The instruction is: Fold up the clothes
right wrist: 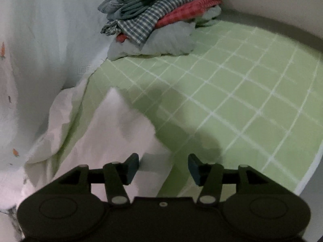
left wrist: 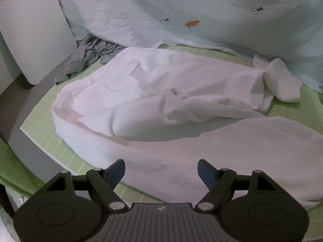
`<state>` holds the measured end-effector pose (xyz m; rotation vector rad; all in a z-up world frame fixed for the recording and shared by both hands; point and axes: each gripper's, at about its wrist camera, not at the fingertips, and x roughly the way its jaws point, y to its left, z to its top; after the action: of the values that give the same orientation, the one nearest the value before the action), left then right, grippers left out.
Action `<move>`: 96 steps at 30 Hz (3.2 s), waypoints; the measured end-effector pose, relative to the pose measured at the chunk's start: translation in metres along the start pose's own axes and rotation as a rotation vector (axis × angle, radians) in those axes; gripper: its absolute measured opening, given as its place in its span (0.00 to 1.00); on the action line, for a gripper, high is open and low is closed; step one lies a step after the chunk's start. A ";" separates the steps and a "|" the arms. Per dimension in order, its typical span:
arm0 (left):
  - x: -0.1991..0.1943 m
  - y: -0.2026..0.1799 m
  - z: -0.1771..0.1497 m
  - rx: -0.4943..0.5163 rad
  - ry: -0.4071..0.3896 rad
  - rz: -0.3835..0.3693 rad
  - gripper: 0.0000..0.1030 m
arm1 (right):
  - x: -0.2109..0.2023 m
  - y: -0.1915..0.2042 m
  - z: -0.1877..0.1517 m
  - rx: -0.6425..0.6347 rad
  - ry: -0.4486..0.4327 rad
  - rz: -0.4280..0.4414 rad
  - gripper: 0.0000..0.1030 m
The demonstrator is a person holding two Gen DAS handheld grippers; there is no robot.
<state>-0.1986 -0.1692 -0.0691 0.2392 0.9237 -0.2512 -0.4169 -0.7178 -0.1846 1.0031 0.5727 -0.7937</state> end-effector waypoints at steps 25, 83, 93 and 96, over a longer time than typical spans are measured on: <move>-0.015 0.017 -0.019 0.018 -0.002 0.038 0.77 | 0.053 0.151 -0.070 -0.677 0.004 0.086 0.52; 0.072 0.030 0.046 0.062 0.115 -0.141 0.78 | 0.038 0.168 -0.086 -0.513 -0.025 0.069 0.43; 0.066 0.032 0.045 0.017 0.114 -0.107 0.78 | 0.039 0.172 -0.088 -0.582 -0.088 0.018 0.05; 0.061 0.027 0.041 0.012 0.106 -0.104 0.78 | -0.021 0.164 -0.083 -0.604 -0.272 -0.037 0.05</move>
<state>-0.1242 -0.1627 -0.0919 0.2174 1.0410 -0.3432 -0.3033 -0.5857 -0.1206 0.3240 0.5477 -0.7119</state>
